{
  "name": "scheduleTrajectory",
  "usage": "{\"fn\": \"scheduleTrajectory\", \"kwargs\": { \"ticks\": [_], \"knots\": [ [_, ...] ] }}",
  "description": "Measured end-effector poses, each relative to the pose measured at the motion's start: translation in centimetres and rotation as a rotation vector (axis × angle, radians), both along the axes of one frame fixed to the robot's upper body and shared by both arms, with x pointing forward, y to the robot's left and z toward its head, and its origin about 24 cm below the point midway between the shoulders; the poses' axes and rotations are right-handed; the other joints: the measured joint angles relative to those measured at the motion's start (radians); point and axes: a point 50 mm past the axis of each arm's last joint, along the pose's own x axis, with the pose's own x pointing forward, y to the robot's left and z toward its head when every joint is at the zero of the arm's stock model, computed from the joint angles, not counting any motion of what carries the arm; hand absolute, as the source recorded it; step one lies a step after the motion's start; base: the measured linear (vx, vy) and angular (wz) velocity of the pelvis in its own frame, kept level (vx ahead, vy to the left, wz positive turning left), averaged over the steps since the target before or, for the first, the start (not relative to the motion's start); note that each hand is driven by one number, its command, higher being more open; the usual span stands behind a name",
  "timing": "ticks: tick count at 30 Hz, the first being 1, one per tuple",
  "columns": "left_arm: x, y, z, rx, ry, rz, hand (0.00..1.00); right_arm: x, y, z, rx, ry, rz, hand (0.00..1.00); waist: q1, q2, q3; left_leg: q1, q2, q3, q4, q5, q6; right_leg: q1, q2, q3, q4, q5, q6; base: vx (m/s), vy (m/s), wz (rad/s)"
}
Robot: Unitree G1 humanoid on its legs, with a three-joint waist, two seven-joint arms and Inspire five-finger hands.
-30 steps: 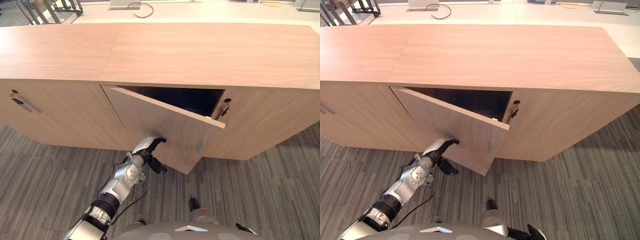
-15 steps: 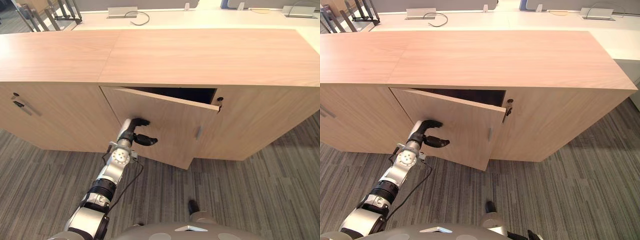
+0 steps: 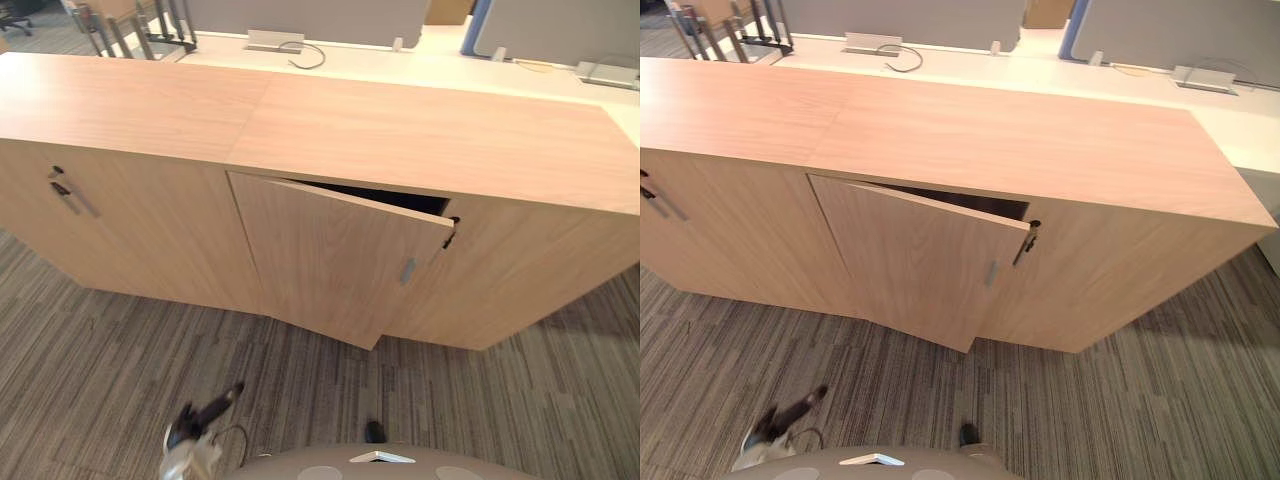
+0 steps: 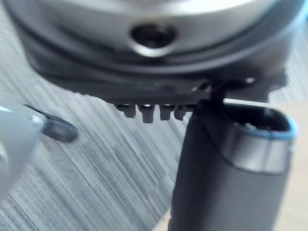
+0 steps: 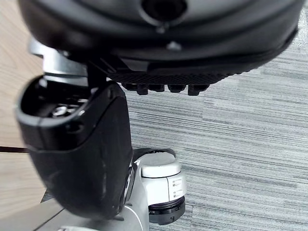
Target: Walk over to the cabinet, pick up the folder, carry it to the office cabinet, place the folder inside the office cabinet, then close the office cabinet door
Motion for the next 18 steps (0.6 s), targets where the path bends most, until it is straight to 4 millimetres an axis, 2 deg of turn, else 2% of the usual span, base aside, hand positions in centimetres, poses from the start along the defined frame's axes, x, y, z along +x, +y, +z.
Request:
{"fn": "scheduleTrajectory", "kwargs": {
  "ticks": [2,4,6,7,9,12,16,18],
  "knots": [
    [-3.8,-0.5,-0.4,-0.038,0.075,0.124,1.00,-0.7,-0.1,0.0,0.001,0.017,-0.046,1.00,0.016,0.003,-0.010,0.008,-0.003,-0.013,-0.003,0.001,0.002,0.011,-0.004,-0.016,0.000,-0.004,-0.003,-0.03,0.012,0.17],
    [-6.1,-1.4,-0.6,-0.065,0.123,0.188,1.00,-0.9,-0.1,0.0,0.003,0.013,-0.097,1.00,0.017,0.006,-0.020,0.016,-0.011,-0.019,-0.024,0.009,0.002,0.014,-0.011,-0.023,0.003,-0.012,0.000,-0.07,0.010,0.13],
    [-7.7,-2.9,-0.8,-0.104,0.154,0.224,1.00,-1.3,0.0,-0.1,0.003,0.018,-0.129,1.00,0.016,0.007,-0.029,0.018,-0.019,-0.030,-0.055,0.022,0.002,0.008,-0.017,-0.033,0.006,-0.018,-0.006,-0.08,-0.001,0.14],
    [-7.7,-3.0,-0.8,-0.109,0.154,0.225,1.00,-1.4,0.0,-0.1,0.003,0.018,-0.134,1.00,0.016,0.007,-0.030,0.018,-0.019,-0.033,-0.058,0.024,0.001,0.008,-0.017,-0.035,0.006,-0.019,-0.005,-0.07,-0.014,0.16],
    [-7.5,-3.7,-0.9,-0.139,0.133,0.219,1.00,-1.7,0.5,-0.1,0.012,0.018,-0.167,1.00,0.017,0.003,-0.033,0.026,-0.020,-0.053,-0.079,0.035,-0.003,0.005,-0.013,-0.041,0.017,-0.023,-0.004,-0.06,-0.027,0.07],
    [-7.0,-3.6,-1.0,-0.140,0.123,0.195,1.00,-2.0,0.6,-0.2,0.013,0.024,-0.171,1.00,0.015,-0.001,-0.046,0.036,-0.020,-0.068,-0.096,0.038,-0.003,0.007,-0.006,-0.041,0.017,-0.025,-0.002,-0.02,-0.021,-0.03],
    [-3.1,-3.2,-1.0,-0.123,0.044,0.036,1.00,-1.8,0.7,-0.2,0.011,0.020,-0.165,1.00,0.014,-0.001,-0.050,0.035,-0.020,-0.071,-0.105,0.039,-0.004,-0.002,-0.003,-0.037,0.017,-0.026,-0.002,0.00,0.000,-0.02],
    [0.1,-3.0,-0.7,-0.101,-0.018,-0.071,1.00,-1.7,0.9,-0.2,0.007,0.018,-0.162,1.00,0.013,-0.004,-0.050,0.033,-0.018,-0.070,-0.104,0.039,-0.004,-0.007,0.000,-0.031,0.017,-0.026,-0.002,0.01,0.003,-0.10]
  ]
}}
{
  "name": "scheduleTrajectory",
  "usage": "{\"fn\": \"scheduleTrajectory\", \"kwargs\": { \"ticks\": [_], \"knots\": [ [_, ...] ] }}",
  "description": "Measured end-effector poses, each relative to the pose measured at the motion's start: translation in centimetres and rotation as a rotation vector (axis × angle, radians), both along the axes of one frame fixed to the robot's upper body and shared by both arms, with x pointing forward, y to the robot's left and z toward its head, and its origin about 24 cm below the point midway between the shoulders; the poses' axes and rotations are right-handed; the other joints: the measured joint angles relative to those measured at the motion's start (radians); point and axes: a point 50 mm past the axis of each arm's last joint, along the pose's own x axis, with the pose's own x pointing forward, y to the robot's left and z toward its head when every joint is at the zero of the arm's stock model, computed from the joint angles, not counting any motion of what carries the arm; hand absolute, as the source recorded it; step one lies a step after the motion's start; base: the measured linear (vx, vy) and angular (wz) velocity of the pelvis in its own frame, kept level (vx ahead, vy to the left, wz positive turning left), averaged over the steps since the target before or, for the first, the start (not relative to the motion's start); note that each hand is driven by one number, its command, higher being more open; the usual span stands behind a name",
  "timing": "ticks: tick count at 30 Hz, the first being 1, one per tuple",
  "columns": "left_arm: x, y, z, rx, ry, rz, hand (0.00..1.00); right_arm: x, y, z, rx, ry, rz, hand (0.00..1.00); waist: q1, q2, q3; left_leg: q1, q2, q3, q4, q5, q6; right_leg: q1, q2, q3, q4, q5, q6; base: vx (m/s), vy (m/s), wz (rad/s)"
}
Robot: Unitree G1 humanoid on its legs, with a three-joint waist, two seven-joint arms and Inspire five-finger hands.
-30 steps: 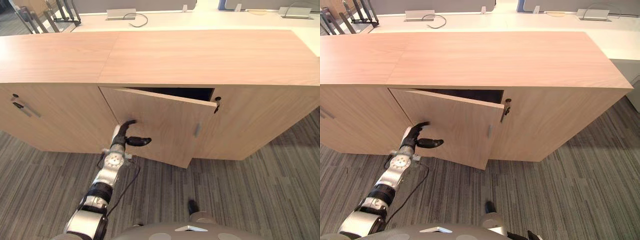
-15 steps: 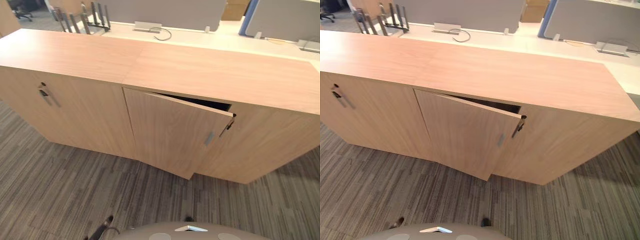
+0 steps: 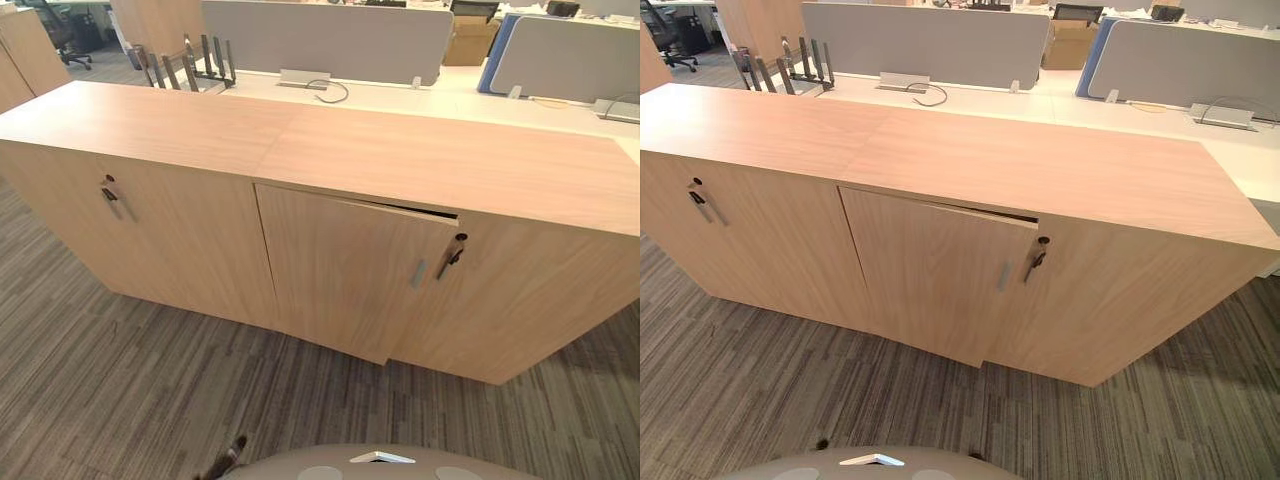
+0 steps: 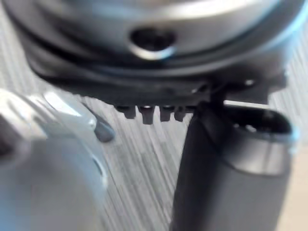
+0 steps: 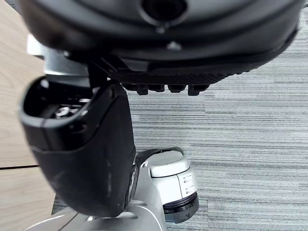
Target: Walk over to the cabinet, pick up the folder, carry it to the office cabinet, place the folder inside the office cabinet, then close the office cabinet door
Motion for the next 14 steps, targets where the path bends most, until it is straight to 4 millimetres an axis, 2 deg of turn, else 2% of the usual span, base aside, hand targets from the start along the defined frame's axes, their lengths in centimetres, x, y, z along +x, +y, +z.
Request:
{"fn": "scheduleTrajectory", "kwargs": {
  "ticks": [4,8,12,14],
  "knots": [
    [4.9,-1.1,0.6,0.009,-0.107,-0.160,1.00,0.1,0.3,-0.1,0.003,-0.008,-0.035,1.00,-0.003,-0.002,-0.001,0.001,0.002,0.009,0.002,-0.002,-0.002,-0.004,0.005,0.013,0.000,0.004,0.003,0.06,0.016,-0.10],
    [7.5,-2.2,1.0,0.018,-0.153,-0.283,1.00,0.7,1.0,-0.2,-0.003,-0.027,-0.098,1.00,-0.008,-0.004,0.001,0.000,0.004,0.021,0.009,-0.006,-0.002,-0.012,0.008,0.025,-0.001,0.005,0.006,0.09,0.020,-0.15],
    [7.2,-2.5,0.9,0.028,-0.131,-0.348,1.00,0.9,1.3,-0.3,-0.006,-0.034,-0.132,1.00,-0.011,-0.008,0.002,0.004,0.003,0.021,0.022,-0.017,0.004,-0.007,0.008,0.022,0.001,0.006,0.005,0.06,0.025,-0.07],
    [6.4,-2.4,0.6,0.028,-0.092,-0.362,1.00,0.8,1.3,-0.3,-0.006,-0.035,-0.148,1.00,-0.009,-0.006,0.004,0.009,0.003,0.020,0.035,-0.027,0.008,0.003,0.007,0.019,0.004,0.006,0.005,0.00,0.000,0.00]
  ]
}}
